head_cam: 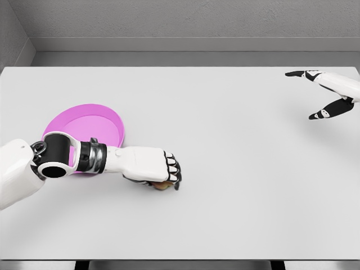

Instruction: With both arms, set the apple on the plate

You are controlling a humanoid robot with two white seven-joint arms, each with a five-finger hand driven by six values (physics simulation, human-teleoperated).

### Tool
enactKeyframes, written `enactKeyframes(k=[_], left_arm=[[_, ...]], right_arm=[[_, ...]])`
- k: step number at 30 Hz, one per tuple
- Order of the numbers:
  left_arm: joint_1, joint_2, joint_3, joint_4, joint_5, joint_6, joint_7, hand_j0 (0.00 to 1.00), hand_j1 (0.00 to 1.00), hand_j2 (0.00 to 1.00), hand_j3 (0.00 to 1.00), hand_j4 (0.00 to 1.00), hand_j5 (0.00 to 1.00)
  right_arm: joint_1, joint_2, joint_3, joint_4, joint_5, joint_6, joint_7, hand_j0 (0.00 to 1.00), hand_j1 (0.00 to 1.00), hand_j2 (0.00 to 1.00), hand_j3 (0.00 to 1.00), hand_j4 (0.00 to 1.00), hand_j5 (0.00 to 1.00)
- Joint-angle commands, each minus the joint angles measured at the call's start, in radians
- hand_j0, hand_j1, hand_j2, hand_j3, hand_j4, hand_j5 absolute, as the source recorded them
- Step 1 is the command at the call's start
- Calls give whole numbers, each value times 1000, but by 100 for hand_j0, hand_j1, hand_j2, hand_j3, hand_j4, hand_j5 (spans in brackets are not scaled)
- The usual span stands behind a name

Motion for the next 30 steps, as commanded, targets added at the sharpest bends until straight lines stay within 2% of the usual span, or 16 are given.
enactKeyframes(k=[1, 9, 11, 14, 15, 18, 22, 23, 27, 30], left_arm=[[0, 0, -1, 0, 1, 0, -1, 58, 58, 58, 58, 58, 58], [-6, 6, -1, -3, 3, 0, -1, 54, 54, 54, 54, 54, 54], [-8, 8, 1, -3, 6, 0, 0, 51, 51, 51, 51, 51, 51], [-29, 14, 4, -6, 13, 0, 2, 49, 49, 49, 49, 49, 49], [-31, 26, 7, -8, 16, 0, 3, 48, 48, 48, 48, 48, 48], [-61, 87, 17, -8, 99, 0, 3, 48, 48, 48, 48, 48, 48], [-63, 207, 131, 7, 173, 0, 3, 48, 48, 48, 48, 48, 48], [-63, 226, 149, 32, 176, 0, 3, 48, 48, 48, 48, 48, 48], [-61, 232, 228, 254, 167, 0, -1, 48, 48, 48, 48, 48, 48], [-58, 221, 229, 355, 164, 0, -43, 48, 48, 48, 48, 48, 48]], right_arm=[[0, -1, -1, -1, -8, 3, 0, 100, 100, 100, 100, 100, 100], [5, -1, -1, 1, -8, 3, 0, 100, 100, 100, 100, 100, 100], [5, -1, -1, -1, -8, 3, 0, 100, 100, 100, 100, 100, 100], [5, -1, -1, -1, -8, 3, 0, 100, 100, 100, 100, 100, 100], [5, -1, -1, -1, -8, 3, 0, 100, 100, 100, 100, 100, 100], [5, -1, -1, -1, -8, 3, 0, 100, 100, 100, 100, 100, 100], [6, -1, -1, -1, -8, 3, 0, 100, 100, 100, 100, 100, 100], [6, -1, -1, -1, -8, 3, 0, 100, 100, 100, 100, 100, 100], [5, -1, -1, -1, -8, 3, 0, 100, 100, 100, 100, 100, 100], [6, -1, -1, -1, -8, 3, 0, 100, 100, 100, 100, 100, 100]])
